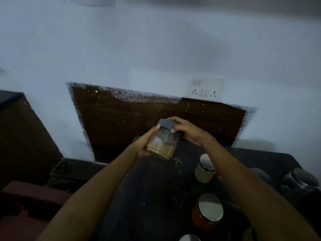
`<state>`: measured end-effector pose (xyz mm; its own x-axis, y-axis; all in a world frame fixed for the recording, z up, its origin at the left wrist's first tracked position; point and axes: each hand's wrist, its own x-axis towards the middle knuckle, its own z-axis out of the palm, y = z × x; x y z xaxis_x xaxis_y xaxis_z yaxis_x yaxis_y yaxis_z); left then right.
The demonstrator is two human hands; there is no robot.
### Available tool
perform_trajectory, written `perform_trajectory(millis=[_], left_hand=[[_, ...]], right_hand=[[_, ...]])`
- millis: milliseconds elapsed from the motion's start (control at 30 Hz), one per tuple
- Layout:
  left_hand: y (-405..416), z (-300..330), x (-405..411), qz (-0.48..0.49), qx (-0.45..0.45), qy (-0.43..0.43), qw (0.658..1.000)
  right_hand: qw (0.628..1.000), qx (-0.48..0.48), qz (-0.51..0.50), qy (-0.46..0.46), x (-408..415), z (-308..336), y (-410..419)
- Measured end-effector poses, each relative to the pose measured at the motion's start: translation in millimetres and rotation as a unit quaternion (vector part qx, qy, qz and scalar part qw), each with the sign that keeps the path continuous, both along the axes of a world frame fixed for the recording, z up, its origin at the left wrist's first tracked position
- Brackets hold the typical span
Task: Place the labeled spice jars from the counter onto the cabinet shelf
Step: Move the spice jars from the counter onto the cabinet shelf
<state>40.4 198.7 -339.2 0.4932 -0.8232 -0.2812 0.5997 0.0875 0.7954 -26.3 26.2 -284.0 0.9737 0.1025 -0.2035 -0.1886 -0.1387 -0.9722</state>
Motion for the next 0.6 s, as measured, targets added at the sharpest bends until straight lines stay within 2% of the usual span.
perform_trajectory(millis=[100,167,200,267,467,600], left_hand=[[-13,15,-7,0.09,0.0,-0.074,0.993],[-22,24,-12,0.197,0.04,-0.154,0.967],[-26,28,-15,0.243,0.054,-0.175,0.953],[-31,33,-22,0.285,0.044,-0.165,0.943],[-23,43,-37,0.316,0.02,-0.115,0.941],[-5,53,-39,0.244,0.016,-0.107,0.964]], right_hand=[[0.992,-0.054,-0.102,-0.04,-6,4,2],[0.979,-0.074,-0.178,-0.066,-10,2,10],[0.976,-0.07,-0.192,-0.073,-11,1,16],[0.979,-0.067,-0.172,-0.082,-13,-2,28],[0.964,-0.079,-0.219,-0.128,-12,2,39],[0.973,0.016,-0.184,-0.138,-20,10,38]])
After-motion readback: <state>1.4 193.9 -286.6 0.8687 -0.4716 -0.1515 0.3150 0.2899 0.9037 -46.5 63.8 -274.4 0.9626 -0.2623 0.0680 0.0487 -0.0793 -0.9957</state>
